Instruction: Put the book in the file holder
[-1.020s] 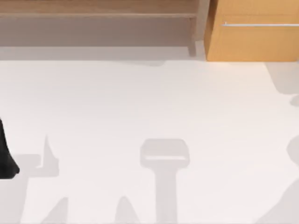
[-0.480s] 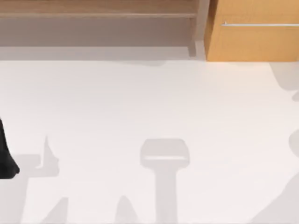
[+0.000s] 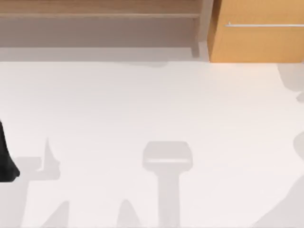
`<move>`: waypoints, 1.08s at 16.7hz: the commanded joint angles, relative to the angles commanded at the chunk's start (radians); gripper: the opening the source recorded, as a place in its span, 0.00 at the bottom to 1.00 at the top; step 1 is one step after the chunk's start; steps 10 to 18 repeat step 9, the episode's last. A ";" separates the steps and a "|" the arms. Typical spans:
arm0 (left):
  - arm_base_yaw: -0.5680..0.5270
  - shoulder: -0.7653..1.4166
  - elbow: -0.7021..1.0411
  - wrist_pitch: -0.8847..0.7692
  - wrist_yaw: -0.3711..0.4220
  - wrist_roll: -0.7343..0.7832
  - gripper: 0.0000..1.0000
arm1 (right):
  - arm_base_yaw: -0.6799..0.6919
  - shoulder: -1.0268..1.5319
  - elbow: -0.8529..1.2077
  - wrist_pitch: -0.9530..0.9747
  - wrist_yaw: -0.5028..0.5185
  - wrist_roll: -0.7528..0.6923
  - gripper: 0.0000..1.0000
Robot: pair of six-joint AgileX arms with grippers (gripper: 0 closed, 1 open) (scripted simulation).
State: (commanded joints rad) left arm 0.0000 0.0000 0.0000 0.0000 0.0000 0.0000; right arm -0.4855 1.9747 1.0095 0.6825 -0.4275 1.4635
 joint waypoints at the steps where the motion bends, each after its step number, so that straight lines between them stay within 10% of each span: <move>1: 0.000 0.000 0.000 0.000 0.000 0.000 1.00 | 0.000 0.000 0.000 0.000 0.000 0.000 0.83; 4: 0.000 0.000 0.000 0.000 0.000 0.000 1.00 | 0.000 0.000 0.000 0.000 0.000 0.000 1.00; 18: 0.000 0.000 0.000 0.000 0.000 0.000 1.00 | 0.000 0.000 0.000 0.000 0.000 0.000 1.00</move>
